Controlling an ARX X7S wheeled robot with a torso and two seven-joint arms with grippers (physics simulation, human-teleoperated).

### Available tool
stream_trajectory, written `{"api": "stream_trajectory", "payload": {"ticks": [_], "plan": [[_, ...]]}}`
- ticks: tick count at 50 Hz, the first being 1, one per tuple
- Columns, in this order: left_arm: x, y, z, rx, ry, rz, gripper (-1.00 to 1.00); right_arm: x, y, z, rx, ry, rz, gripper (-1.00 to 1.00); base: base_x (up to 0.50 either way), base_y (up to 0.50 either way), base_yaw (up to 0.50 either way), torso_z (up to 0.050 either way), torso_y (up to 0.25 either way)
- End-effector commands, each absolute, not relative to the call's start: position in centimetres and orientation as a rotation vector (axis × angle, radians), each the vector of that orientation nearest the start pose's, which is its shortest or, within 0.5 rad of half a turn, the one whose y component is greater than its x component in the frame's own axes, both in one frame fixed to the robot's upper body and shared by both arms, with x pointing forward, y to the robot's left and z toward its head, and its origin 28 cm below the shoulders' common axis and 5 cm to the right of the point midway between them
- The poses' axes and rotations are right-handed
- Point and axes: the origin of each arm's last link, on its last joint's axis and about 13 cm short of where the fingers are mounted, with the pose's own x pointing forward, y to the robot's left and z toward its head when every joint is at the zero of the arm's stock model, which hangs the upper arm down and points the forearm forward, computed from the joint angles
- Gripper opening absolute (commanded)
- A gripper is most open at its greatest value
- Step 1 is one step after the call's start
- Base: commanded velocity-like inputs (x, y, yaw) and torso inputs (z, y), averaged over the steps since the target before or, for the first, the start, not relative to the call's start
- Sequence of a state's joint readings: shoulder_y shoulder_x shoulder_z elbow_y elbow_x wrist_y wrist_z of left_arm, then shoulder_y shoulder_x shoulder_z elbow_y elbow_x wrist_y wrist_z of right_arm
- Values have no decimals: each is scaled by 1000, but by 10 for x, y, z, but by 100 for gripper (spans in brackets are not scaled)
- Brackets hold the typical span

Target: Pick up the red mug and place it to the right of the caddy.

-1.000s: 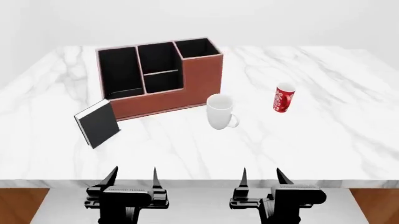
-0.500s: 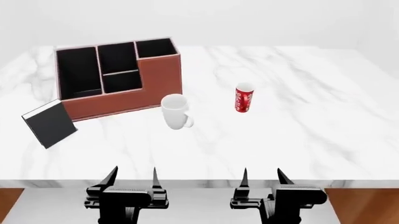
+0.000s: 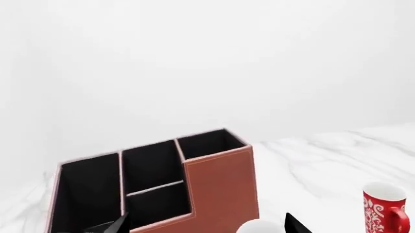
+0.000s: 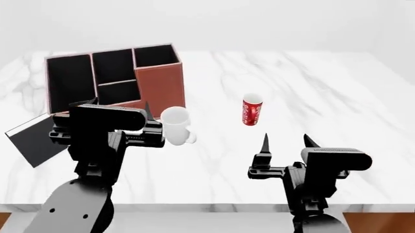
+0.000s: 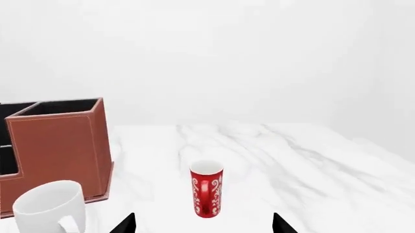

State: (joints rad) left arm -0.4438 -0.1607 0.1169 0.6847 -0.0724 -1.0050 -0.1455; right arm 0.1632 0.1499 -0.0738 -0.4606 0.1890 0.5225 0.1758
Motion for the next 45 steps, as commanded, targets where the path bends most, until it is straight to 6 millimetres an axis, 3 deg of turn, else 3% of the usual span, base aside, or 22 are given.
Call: {"api": "stream_trajectory", "payload": {"ticks": [1,42,45], "plan": [[232,213,215,201,-131,35,100,231,-103,131,-9,-98,-23,100,500,0,0,0,0],[233,219,212,200,-141,57,100,233,-101,123,11,-76,-14,100,500,0,0,0,1],[233,219,212,200,-141,57,100,233,-102,123,7,-71,-16,100,4,0,0,0,3]]}}
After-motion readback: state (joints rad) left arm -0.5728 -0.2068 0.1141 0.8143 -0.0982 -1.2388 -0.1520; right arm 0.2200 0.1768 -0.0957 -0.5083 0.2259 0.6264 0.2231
